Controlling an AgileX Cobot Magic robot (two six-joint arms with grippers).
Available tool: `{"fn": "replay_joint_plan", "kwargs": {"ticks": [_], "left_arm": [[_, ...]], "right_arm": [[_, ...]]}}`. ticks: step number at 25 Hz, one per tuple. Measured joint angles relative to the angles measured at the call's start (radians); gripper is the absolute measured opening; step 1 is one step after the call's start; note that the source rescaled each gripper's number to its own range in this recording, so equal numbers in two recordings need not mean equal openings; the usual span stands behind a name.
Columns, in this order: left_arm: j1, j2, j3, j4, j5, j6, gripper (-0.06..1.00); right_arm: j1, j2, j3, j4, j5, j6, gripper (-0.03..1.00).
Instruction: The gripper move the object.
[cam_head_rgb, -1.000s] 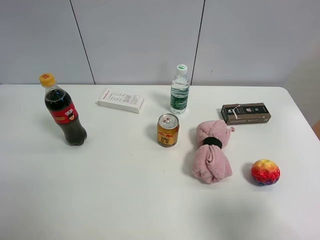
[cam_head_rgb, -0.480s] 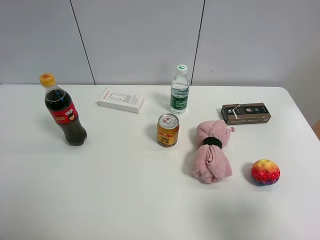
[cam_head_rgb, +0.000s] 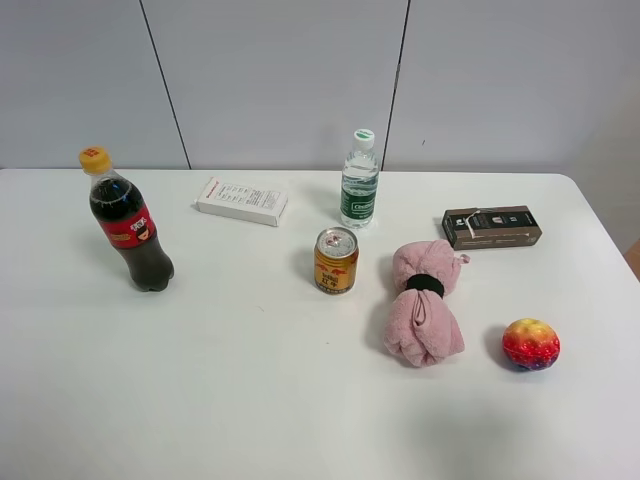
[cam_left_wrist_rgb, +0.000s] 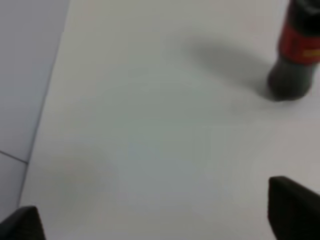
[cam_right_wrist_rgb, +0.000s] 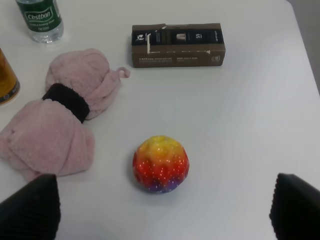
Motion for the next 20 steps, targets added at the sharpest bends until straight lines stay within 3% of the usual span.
{"fn": "replay_joint_plan", "kwargs": {"ticks": [5,15,20], "left_arm": [[0.0,-0.096,0.005,-0.047,-0.001,0.0,0.81],[0.0,-0.31,0.012,-0.063,-0.077,0.0,0.81],[0.0,-0.367,0.133,-0.128,-0.092,-0.003,0.81]], "right_arm": [[0.0,0.0,0.0,0.0,0.0,0.0,1.0],[0.0,0.0,0.0,0.0,0.0,0.0,1.0],[0.0,0.0,0.0,0.0,0.0,0.0,1.0]]}}
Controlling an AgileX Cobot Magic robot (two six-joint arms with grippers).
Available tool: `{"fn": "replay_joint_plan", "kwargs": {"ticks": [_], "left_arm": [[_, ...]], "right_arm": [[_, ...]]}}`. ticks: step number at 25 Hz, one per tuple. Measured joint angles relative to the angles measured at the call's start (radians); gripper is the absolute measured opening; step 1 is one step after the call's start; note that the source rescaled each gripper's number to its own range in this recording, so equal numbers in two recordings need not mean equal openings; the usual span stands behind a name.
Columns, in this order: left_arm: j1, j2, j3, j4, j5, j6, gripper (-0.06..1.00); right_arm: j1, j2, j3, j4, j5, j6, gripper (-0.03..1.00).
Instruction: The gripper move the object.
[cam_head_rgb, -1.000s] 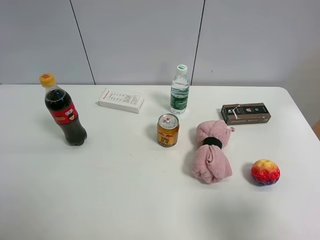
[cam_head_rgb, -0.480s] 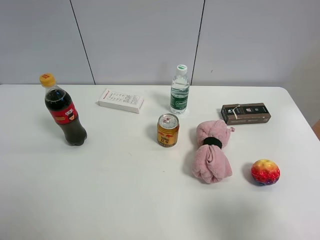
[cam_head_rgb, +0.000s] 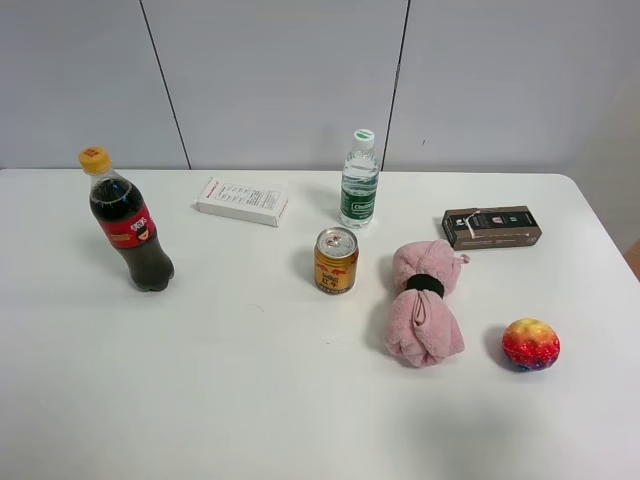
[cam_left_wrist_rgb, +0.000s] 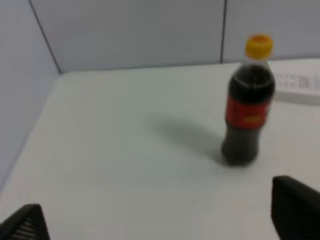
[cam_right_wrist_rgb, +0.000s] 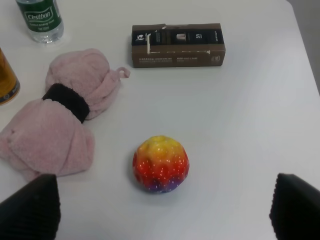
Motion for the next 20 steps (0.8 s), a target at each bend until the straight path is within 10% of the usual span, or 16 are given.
{"fn": "replay_joint_plan", "kwargs": {"ticks": [20], "left_arm": [[0.001,-0.149,0.273,-0.174,-0.05,0.162,0.81]], "right_arm": [[0.0,0.0,0.0,0.0,0.0,0.0,1.0]]}}
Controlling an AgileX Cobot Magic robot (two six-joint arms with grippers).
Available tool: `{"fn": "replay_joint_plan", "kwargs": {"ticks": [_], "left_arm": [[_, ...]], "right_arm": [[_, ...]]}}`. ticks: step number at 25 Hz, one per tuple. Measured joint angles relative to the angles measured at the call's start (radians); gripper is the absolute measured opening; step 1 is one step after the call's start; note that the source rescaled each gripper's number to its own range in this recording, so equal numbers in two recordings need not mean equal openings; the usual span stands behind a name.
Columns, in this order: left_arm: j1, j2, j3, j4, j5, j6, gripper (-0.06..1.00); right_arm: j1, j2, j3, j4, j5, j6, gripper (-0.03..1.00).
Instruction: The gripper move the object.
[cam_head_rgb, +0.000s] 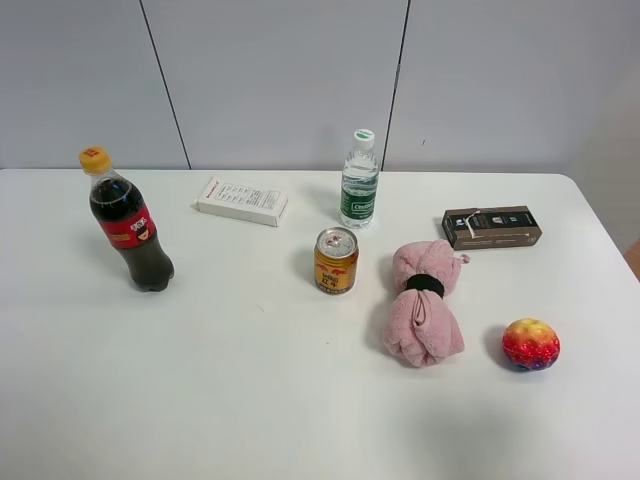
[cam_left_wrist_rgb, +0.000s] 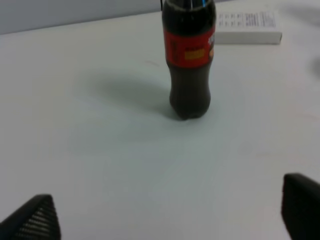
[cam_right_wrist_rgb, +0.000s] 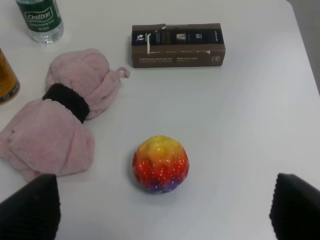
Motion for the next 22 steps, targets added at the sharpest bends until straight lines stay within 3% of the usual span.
{"fn": "replay_joint_plan", "kwargs": {"ticks": [3,9,22], "left_arm": [[0.0,0.0,0.008,0.026,-0.006,-0.038,0.81],[0.0,0.0,0.008,0.152,-0.015,-0.185,0.81],[0.0,0.0,0.008,0.157,-0.015,-0.202,0.81]], "right_arm": [[0.0,0.0,0.0,0.0,0.0,0.0,1.0],[0.0,0.0,0.0,0.0,0.0,0.0,1.0],[0.0,0.0,0.0,0.0,0.0,0.0,1.0]]}}
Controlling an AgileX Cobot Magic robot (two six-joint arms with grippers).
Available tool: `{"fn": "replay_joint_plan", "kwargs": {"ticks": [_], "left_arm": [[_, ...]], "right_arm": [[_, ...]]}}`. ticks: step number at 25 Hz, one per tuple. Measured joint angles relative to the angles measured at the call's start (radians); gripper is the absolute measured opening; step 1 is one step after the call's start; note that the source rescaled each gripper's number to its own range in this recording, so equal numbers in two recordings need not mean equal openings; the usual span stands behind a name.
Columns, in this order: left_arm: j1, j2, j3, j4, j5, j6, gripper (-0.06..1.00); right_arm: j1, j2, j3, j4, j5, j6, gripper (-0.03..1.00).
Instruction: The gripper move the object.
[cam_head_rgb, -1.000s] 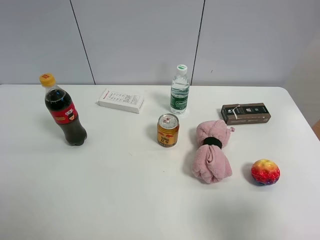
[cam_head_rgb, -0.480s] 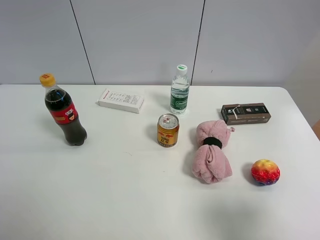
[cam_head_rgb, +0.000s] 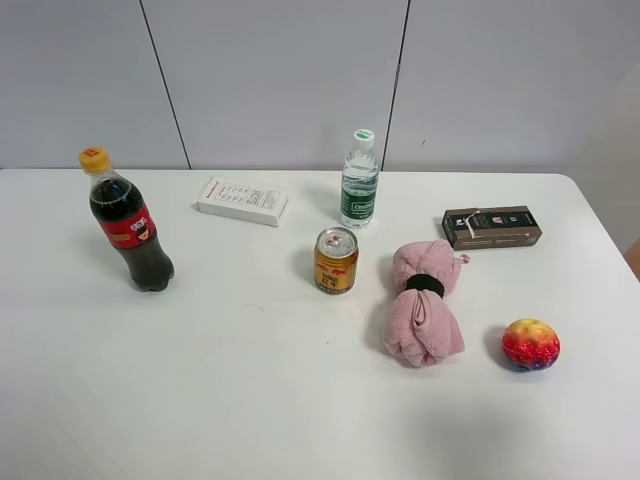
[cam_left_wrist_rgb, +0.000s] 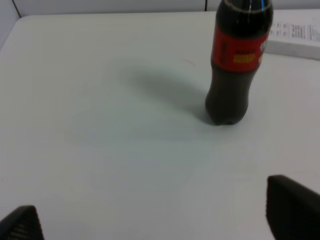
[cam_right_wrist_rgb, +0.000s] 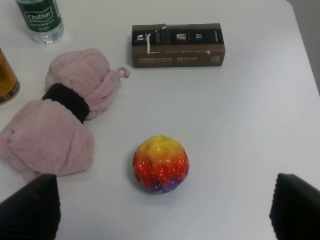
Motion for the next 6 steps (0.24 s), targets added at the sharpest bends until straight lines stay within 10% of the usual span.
{"fn": "replay_joint_plan", "kwargs": {"ticks": [6], "left_arm": [[0.0,0.0,0.0,0.0,0.0,-0.001,0.81]], "right_arm": [[0.0,0.0,0.0,0.0,0.0,0.0,1.0]]}}
